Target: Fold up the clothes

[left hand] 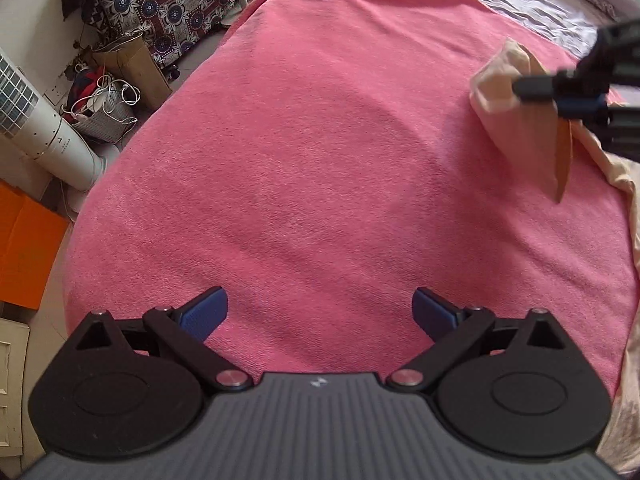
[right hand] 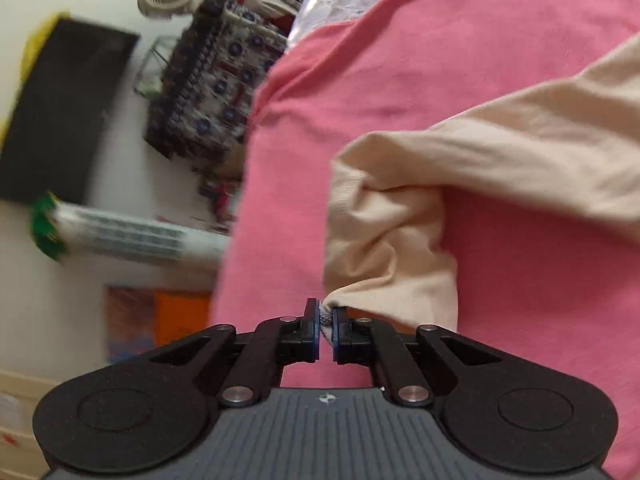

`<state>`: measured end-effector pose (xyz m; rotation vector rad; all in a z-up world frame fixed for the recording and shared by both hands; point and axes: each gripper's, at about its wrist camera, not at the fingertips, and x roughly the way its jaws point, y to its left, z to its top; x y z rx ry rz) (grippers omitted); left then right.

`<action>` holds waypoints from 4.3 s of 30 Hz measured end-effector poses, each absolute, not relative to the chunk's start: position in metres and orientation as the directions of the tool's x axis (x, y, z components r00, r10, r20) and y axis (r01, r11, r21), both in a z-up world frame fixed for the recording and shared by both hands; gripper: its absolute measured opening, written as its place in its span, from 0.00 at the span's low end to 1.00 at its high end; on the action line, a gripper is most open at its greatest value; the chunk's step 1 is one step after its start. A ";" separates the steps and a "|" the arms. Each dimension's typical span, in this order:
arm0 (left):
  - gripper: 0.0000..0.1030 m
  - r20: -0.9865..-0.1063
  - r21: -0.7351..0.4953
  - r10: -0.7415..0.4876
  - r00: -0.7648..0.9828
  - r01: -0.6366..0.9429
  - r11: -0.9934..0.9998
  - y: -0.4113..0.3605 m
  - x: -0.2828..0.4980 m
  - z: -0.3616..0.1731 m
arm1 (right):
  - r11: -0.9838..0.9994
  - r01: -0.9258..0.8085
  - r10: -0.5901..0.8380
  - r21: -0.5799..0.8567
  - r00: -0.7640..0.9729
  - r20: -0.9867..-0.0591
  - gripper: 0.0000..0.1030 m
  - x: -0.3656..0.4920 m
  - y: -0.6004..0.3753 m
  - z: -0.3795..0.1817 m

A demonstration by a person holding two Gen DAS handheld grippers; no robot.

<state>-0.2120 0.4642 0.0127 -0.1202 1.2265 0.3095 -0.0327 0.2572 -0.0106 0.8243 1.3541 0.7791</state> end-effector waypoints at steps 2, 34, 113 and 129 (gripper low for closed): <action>0.97 -0.936 0.073 0.172 0.306 -0.308 0.948 0.480 -0.214 0.017 | 0.366 0.019 0.928 0.930 0.066 -0.367 0.07 -0.033 0.283 0.006; 0.96 -0.927 -0.282 -0.196 0.321 -0.250 0.926 0.480 -0.186 0.019 | 0.896 -0.290 0.386 0.338 0.128 -0.914 0.45 -0.071 0.233 0.002; 0.43 -0.923 -0.066 -0.073 0.379 0.032 0.997 0.454 -0.079 0.034 | 0.994 0.085 0.035 0.070 0.354 -0.935 0.65 -0.036 0.111 -0.007; 0.43 -0.968 -0.059 -0.046 0.245 -0.047 0.997 0.480 -0.106 -0.017 | 0.562 -0.769 0.479 0.305 0.002 -0.878 0.39 -0.002 0.374 -0.021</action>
